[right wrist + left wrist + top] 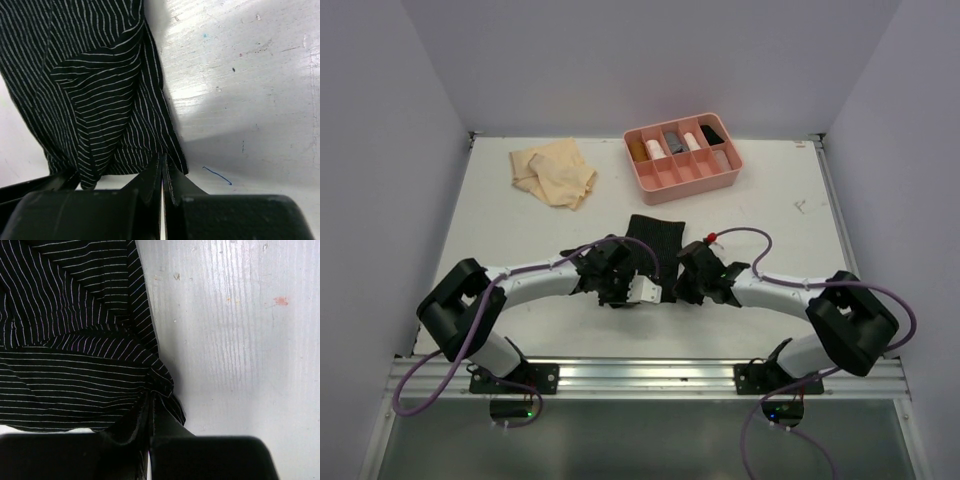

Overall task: Roll the underwear
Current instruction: Fold the underwear

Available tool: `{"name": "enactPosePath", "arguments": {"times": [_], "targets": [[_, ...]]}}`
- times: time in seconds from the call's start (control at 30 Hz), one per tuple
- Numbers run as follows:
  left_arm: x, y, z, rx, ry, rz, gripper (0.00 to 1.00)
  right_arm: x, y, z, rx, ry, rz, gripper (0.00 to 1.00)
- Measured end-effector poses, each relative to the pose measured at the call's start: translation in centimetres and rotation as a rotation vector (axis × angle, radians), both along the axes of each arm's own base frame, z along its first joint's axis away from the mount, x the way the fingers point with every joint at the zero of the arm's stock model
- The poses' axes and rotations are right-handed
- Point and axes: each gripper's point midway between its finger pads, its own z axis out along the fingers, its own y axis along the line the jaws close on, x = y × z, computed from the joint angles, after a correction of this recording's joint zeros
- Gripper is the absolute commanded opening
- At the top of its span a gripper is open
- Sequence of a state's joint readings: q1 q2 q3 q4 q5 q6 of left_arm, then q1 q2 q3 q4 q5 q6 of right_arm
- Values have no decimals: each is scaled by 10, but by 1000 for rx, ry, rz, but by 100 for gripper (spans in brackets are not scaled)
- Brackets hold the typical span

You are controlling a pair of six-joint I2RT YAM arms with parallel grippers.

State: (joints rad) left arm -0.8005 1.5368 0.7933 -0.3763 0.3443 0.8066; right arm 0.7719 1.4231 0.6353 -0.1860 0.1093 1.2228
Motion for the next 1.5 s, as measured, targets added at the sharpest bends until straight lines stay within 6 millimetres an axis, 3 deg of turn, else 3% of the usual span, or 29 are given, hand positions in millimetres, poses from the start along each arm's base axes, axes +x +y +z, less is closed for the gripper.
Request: {"name": "enactPosePath", "arguments": {"times": [0.3, 0.63, 1.03, 1.5], "targets": [[6, 5, 1, 8, -9, 27, 0, 4, 12, -11, 9, 39, 9, 0], [16, 22, 24, -24, -109, 100, 0, 4, 14, -11, 12, 53, 15, 0], [15, 49, 5, 42, -102, 162, 0, 3, 13, -11, 9, 55, 15, 0], [26, 63, 10, 29, -162, 222, 0, 2, 12, -11, 8, 55, 17, 0]]}}
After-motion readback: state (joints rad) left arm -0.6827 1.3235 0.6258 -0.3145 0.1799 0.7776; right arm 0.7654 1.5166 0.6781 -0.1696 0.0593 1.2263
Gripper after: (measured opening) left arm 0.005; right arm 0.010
